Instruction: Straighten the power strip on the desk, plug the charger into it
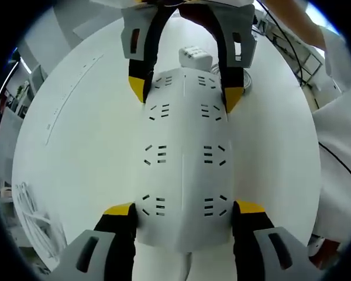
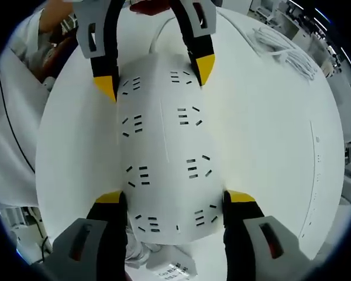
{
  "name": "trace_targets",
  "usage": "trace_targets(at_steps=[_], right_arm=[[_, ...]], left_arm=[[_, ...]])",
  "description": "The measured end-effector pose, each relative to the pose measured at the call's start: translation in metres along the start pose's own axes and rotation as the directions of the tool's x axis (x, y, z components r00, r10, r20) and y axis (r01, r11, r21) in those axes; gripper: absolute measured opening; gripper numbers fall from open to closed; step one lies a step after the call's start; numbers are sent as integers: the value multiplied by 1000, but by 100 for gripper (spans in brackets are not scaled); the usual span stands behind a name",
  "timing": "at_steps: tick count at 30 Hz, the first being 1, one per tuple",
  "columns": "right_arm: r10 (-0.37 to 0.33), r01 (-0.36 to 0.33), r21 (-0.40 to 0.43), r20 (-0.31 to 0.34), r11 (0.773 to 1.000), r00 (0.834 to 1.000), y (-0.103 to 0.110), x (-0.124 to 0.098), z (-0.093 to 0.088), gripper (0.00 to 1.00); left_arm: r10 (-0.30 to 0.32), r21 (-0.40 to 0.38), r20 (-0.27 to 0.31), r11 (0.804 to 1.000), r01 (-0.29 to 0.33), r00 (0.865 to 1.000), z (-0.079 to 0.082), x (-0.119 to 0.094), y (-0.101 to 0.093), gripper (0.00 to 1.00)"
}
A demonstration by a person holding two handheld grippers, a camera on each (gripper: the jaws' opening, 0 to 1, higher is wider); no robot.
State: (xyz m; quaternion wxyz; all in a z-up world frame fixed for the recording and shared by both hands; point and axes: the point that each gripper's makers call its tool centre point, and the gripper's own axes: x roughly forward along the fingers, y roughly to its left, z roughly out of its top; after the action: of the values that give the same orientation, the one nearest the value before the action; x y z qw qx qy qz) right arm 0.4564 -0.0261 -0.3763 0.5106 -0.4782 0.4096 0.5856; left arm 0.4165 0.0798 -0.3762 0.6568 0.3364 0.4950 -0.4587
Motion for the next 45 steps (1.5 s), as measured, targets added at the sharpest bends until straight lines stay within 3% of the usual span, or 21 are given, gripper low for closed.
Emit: trace_targets(at_steps=[6,24,45], right_arm=[[-9,9,41,0,999,1000,9,0,1,65],[-22,21,80,4,997,1000,17,0,0,65],[-37,37,161,-2,986,999,38,-1,1,65]], left_arm=[[-14,43,-1,999,14,1000,-1,0,-3,68],[-17,54,-2,998,17,1000,-1,0,-2,68],[-37,119,-3,992,37,999,-4,0,-2,68]])
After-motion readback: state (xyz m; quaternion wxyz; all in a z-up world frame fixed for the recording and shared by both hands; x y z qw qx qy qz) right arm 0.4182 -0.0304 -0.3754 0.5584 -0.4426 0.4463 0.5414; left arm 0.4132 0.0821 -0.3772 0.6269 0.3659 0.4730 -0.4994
